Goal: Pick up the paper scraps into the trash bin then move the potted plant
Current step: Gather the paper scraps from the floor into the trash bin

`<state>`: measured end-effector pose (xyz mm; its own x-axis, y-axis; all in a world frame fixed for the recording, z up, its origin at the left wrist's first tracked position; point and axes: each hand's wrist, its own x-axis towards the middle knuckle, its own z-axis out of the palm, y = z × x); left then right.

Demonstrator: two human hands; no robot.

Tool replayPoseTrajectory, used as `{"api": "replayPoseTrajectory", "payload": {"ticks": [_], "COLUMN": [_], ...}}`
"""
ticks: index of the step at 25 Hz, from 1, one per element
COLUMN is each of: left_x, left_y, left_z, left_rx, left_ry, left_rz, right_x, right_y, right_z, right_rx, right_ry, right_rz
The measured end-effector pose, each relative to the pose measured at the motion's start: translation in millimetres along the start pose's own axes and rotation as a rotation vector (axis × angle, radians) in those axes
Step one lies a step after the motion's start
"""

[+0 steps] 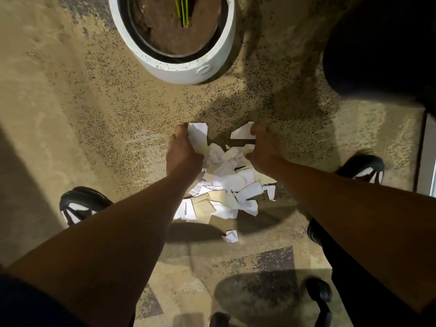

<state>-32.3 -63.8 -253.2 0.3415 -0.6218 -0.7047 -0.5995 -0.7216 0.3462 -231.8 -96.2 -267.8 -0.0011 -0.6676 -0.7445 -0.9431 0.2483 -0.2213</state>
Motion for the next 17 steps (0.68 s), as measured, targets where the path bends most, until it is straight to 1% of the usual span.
{"api": "replayPoseTrajectory", "payload": {"ticks": [2,3,6,9,11,13,15,17], "left_x": [3.3,4.3,6.3,10.1,14.4,17.7,20.8,24.1], "left_y": [-0.1,0.4,-0.5,-0.5,2.2,9.5,19.7,31.1], "left_z": [-1.8,-3.8,-12.7,-24.2,-30.1,-31.0,-26.1,-19.9], "left_rx": [-0.031,-0.020,0.001,-0.085,-0.063,-0.056,-0.081,-0.086], "left_ry": [-0.001,-0.025,-0.066,-0.019,0.016,-0.019,-0.053,-0.025], "left_rz": [-0.033,-0.056,-0.074,-0.024,0.090,0.169,0.176,0.170], "right_x": [0.8,0.5,-0.8,3.8,4.9,4.6,4.0,6.5], "right_y": [-4.7,-6.5,-9.4,-1.1,-0.7,-6.7,-18.4,-30.8], "right_z": [-0.1,-0.6,-8.3,-17.8,-22.1,-21.8,-20.4,-17.0], "right_rx": [0.204,0.256,0.335,0.390,0.322,0.127,-0.133,-0.272], "right_ry": [-0.048,-0.068,-0.092,-0.024,0.016,0.036,-0.001,-0.002], "right_rz": [0.042,0.031,-0.037,-0.130,-0.242,-0.322,-0.297,-0.267]}}
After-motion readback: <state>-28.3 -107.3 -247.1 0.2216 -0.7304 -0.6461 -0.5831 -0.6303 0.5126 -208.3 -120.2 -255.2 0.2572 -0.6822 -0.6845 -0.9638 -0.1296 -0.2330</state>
